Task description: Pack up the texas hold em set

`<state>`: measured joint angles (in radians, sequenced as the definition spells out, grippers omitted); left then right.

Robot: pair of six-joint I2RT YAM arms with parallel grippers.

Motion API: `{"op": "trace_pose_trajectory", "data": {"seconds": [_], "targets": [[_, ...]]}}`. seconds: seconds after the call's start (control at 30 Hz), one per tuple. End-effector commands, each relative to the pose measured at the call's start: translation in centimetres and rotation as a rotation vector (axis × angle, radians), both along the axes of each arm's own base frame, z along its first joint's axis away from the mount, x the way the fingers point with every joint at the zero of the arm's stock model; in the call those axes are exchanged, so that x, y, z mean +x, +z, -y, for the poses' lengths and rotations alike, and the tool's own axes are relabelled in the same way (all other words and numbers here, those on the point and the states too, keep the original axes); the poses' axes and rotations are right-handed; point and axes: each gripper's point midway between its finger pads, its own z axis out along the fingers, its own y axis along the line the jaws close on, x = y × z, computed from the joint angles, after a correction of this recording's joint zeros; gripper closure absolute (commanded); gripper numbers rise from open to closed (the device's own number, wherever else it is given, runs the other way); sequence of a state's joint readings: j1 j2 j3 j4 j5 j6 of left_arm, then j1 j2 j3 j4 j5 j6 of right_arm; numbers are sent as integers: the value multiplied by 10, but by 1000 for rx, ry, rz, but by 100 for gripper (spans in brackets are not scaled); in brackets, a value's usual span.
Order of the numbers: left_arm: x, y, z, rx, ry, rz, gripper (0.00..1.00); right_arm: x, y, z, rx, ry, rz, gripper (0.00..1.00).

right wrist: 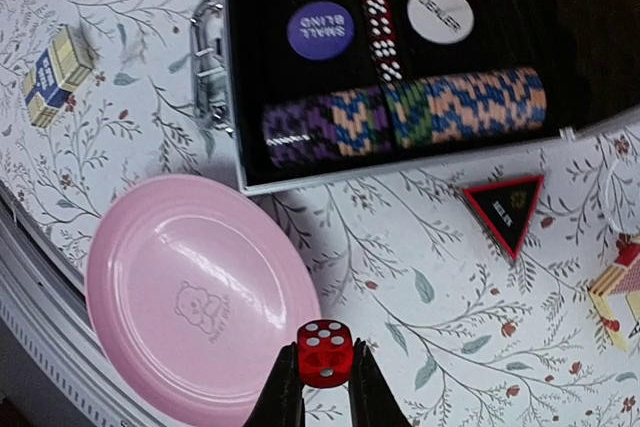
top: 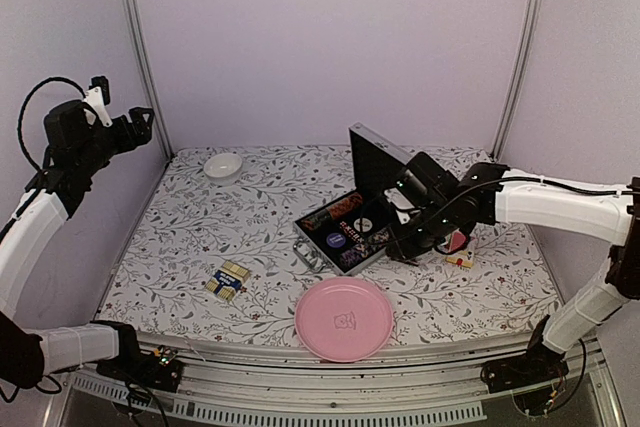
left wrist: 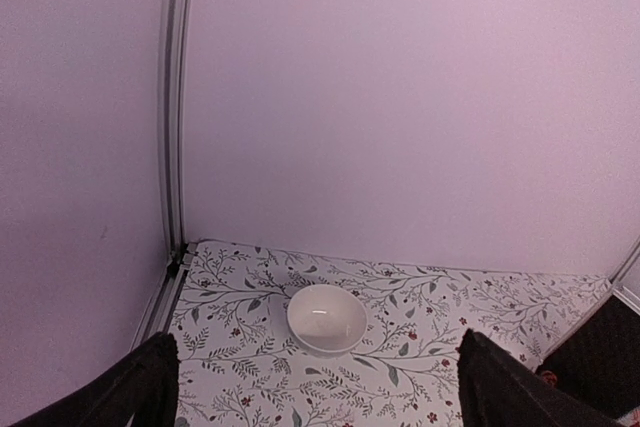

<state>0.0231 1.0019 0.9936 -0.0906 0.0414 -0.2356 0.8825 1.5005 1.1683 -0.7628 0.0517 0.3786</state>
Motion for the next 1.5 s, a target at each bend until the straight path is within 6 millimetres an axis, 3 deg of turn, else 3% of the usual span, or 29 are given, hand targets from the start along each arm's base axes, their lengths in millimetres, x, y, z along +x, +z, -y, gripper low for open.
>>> {"op": "trace_pose_trajectory", "data": {"seconds": [0.0,0.33,0.6,0.9,1.2,1.47], "targets": [[2,-2,-2,2,1,-1,3,25,14,-43,21,59,58,96],[3,-2,-2,0,-2,0,3,120,-16,-84,-18,60,109,96],[3,-3,-1,-2,-6,-4,3,166,-48,-101,-39,98,121,96],[5,-5,-1,-4,-8,-10,3,186,-58,-107,-35,116,137,96],[6,-6,0,-5,-10,-14,3,190,-76,-105,-56,130,118,96],[6,-7,0,-5,-12,-15,3,197,-73,-109,-50,136,137,96]]}}
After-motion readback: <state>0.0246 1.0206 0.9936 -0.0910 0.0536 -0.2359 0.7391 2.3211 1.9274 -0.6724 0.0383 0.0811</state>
